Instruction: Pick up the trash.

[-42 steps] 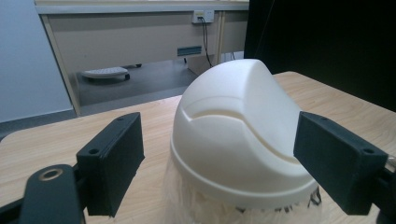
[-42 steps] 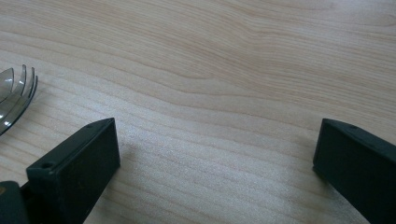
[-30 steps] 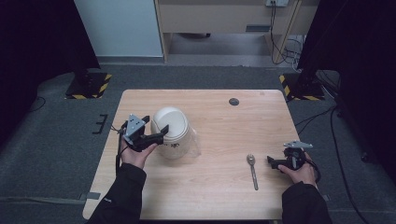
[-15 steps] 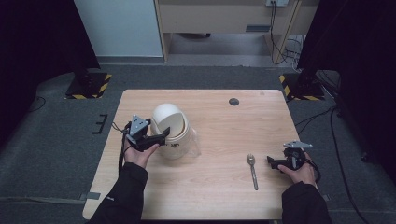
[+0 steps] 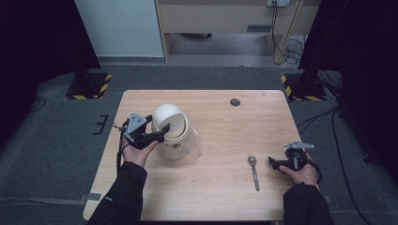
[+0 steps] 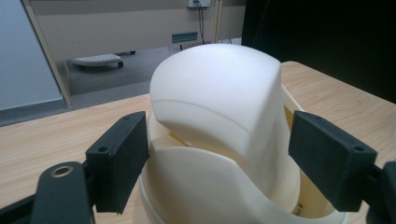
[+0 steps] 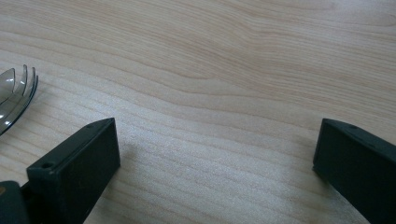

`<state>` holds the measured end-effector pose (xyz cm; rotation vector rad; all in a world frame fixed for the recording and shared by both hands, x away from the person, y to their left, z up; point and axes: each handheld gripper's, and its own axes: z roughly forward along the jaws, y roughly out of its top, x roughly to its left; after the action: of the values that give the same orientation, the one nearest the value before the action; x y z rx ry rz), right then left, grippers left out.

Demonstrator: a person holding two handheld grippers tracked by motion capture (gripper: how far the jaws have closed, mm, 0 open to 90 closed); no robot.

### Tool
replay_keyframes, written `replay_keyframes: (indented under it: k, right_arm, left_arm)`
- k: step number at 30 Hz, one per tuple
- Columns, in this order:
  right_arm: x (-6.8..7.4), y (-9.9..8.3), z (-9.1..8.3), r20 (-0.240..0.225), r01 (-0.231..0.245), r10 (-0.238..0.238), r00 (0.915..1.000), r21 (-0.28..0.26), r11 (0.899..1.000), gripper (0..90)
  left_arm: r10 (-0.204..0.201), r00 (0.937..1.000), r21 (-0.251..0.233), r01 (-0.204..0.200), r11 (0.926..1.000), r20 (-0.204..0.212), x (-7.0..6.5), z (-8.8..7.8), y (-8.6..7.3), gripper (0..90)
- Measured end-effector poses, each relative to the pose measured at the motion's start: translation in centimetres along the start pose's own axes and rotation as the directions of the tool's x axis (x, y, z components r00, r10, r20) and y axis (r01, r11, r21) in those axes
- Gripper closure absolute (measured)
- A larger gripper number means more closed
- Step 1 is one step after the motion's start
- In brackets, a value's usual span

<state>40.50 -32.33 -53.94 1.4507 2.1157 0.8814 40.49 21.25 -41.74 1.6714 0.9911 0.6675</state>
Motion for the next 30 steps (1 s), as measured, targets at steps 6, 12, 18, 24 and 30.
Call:
replay_keyframes:
  k: [6, 12, 18, 24, 30]
  right_arm:
    - [0.0, 0.0, 0.0, -0.003, 0.002, -0.002, 1.0000, 0.000, 1.000, 0.8]
    - [0.1, 0.0, 0.0, -0.005, 0.003, -0.003, 1.0000, 0.000, 1.000, 0.9]
    - [-0.1, -0.1, -0.2, 0.005, -0.008, 0.008, 1.0000, -0.017, 1.000, 7.4]
    - [-0.1, -0.1, -0.6, -0.024, 0.021, -0.022, 0.9995, -0.036, 0.999, 22.7]
    - [0.3, 0.3, -0.7, -0.037, 0.035, -0.035, 0.9987, 0.000, 0.999, 24.7]
  left_arm:
    - [0.008, 0.9999, -0.010, -0.008, 0.9999, 0.012, -0.2, -0.5, 0.6, 21.9]
    - [0.026, 0.9995, -0.014, -0.026, 0.9996, 0.020, -0.5, -1.1, 0.7, 22.6]
    - [0.039, 0.9982, -0.027, -0.037, 0.9989, 0.046, -0.9, -1.6, 0.9, 24.1]
    - [0.091, 0.9931, -0.023, -0.089, 0.9957, 0.074, -1.5, -2.2, 0.9, 25.0]
    - [0.008, 1.0000, -0.016, -0.008, 0.9998, 0.000, -0.2, -1.9, 0.5, 22.1]
